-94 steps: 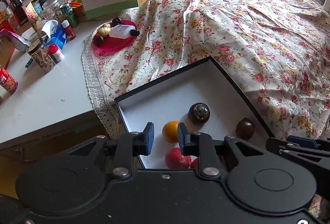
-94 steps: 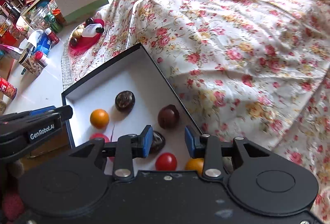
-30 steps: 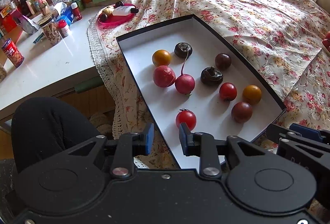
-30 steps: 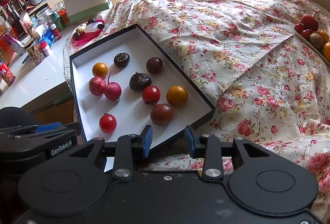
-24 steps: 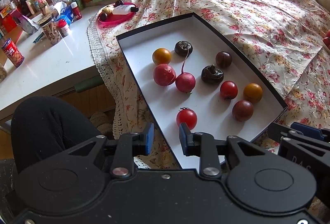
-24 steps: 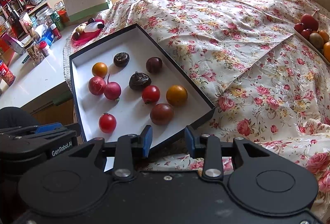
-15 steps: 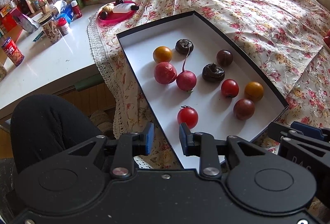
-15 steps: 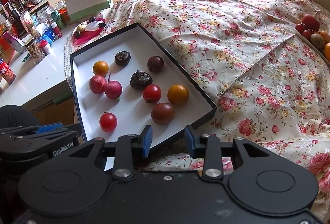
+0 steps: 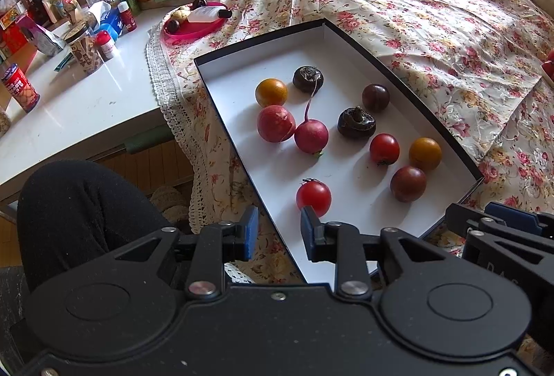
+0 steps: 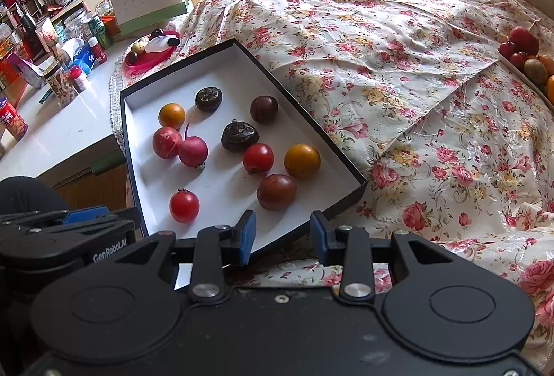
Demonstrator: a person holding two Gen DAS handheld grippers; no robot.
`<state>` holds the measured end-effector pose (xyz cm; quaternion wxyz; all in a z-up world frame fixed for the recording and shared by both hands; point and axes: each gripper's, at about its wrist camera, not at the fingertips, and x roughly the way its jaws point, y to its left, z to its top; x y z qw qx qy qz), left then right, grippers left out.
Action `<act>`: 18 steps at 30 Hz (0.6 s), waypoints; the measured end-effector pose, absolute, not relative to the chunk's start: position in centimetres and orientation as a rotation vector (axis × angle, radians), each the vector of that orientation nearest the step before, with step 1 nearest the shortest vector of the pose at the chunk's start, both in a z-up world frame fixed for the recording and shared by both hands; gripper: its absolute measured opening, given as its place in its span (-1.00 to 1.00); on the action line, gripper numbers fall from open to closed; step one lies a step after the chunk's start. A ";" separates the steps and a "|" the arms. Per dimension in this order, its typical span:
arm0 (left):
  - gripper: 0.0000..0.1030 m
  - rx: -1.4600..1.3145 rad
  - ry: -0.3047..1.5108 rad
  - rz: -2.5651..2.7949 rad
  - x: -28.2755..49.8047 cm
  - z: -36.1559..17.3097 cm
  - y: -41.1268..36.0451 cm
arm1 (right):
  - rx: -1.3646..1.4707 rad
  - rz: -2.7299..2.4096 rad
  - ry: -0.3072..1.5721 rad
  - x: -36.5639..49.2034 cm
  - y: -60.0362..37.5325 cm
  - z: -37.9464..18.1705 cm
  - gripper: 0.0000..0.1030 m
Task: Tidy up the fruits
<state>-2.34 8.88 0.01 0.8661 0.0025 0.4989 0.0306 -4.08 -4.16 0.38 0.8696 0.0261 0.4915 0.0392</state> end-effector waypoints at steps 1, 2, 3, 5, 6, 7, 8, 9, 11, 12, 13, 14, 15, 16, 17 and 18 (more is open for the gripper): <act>-0.26 0.005 1.046 0.063 -2.3 0.0 8.9 | 0.055 0.082 1.029 -4.0 -4.1 0.4 -0.27; -0.26 0.005 1.046 0.062 -2.3 0.1 8.9 | 0.056 0.083 1.029 -4.1 -4.1 0.4 -0.27; -0.26 0.006 1.046 0.062 -2.3 0.1 8.9 | 0.055 0.085 1.029 -4.1 -4.1 0.3 -0.27; -0.26 0.005 1.046 0.062 -2.3 0.1 8.9 | 0.054 0.084 1.030 -4.1 -4.1 0.3 -0.27; -0.26 0.006 1.045 0.061 -2.3 0.1 8.9 | 0.054 0.085 1.030 -4.1 -4.1 0.3 -0.27; -0.26 0.008 1.045 0.059 -2.3 0.1 8.8 | 0.054 0.087 1.031 -4.1 -4.1 0.2 -0.27; -0.26 0.008 1.045 0.058 -2.3 0.1 8.8 | 0.054 0.088 1.031 -4.1 -4.1 0.2 -0.27; -0.26 0.008 1.045 0.058 -2.3 0.1 8.7 | 0.053 0.089 1.032 -4.2 -4.1 0.2 -0.27; -0.26 0.008 1.046 0.056 -2.3 0.1 8.7 | 0.052 0.089 1.032 -4.2 -4.1 0.1 -0.27; -0.26 0.008 1.047 0.055 -2.3 0.1 8.6 | 0.053 0.091 1.033 -4.2 -4.1 0.1 -0.27; -0.26 0.007 1.047 0.055 -2.3 0.1 8.6 | 0.054 0.091 1.033 -4.2 -4.1 0.1 -0.27; -0.26 0.008 1.047 0.055 -2.4 0.1 8.6 | 0.054 0.092 1.033 -4.2 -4.1 0.1 -0.27; -0.26 0.007 1.047 0.056 -2.4 0.1 8.7 | 0.055 0.092 1.032 -4.2 -4.1 0.1 -0.27; -0.26 0.007 1.047 0.055 -2.3 0.1 8.7 | 0.055 0.092 1.032 -4.2 -4.1 0.1 -0.27; -0.26 0.007 1.047 0.054 -2.3 0.1 8.7 | 0.055 0.092 1.032 -4.2 -4.1 0.1 -0.27; -0.26 0.008 1.047 0.056 -2.3 0.1 8.7 | 0.057 0.092 1.033 -4.2 -4.1 0.1 -0.27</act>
